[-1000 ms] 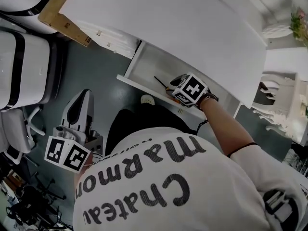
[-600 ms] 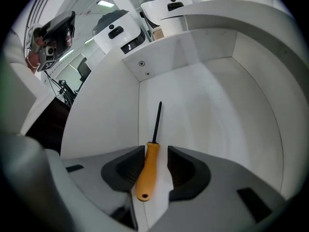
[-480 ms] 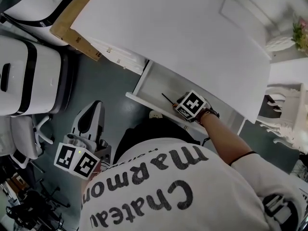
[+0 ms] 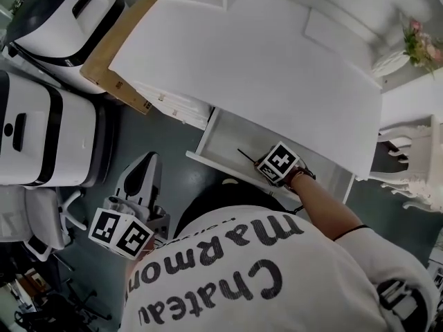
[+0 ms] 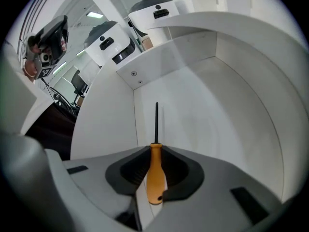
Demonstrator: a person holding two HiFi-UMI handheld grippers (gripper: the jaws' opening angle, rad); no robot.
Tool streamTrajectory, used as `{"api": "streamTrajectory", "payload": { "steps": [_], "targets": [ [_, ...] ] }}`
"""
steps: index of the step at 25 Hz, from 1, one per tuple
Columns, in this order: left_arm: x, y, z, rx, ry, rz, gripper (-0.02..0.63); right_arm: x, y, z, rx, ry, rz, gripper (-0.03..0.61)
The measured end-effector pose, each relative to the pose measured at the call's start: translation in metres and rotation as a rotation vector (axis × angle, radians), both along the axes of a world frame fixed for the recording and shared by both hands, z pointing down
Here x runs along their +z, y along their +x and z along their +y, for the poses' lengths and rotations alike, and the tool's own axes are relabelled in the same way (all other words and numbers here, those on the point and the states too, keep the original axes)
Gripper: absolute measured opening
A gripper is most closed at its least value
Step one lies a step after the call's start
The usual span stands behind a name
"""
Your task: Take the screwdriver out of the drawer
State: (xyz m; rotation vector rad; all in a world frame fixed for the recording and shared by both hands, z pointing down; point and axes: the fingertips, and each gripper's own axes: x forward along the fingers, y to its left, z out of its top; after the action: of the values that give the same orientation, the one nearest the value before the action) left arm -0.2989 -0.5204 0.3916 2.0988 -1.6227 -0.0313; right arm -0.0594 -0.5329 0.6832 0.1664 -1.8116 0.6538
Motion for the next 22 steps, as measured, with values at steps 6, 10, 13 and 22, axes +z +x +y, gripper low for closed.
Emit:
{"api": "streamTrajectory", "payload": {
  "steps": [6,10,13,22],
  "targets": [
    [-0.008,0.004,0.002,0.033,0.032,0.005,0.023,-0.033,-0.001,-0.013,0.02,0.105,-0.046,0.083],
    [-0.012,0.009,0.004,0.063,0.059,0.019,0.023,-0.063,-0.008,-0.019,0.028,0.179,-0.093,0.083],
    [-0.015,0.012,0.012,0.099,0.075,0.025,0.023,-0.082,-0.014,-0.021,0.054,0.217,-0.125,0.083],
    [-0.031,0.013,0.035,0.164,0.127,0.03,0.023,-0.164,-0.03,-0.023,0.173,0.379,-0.253,0.083]
  ]
}}
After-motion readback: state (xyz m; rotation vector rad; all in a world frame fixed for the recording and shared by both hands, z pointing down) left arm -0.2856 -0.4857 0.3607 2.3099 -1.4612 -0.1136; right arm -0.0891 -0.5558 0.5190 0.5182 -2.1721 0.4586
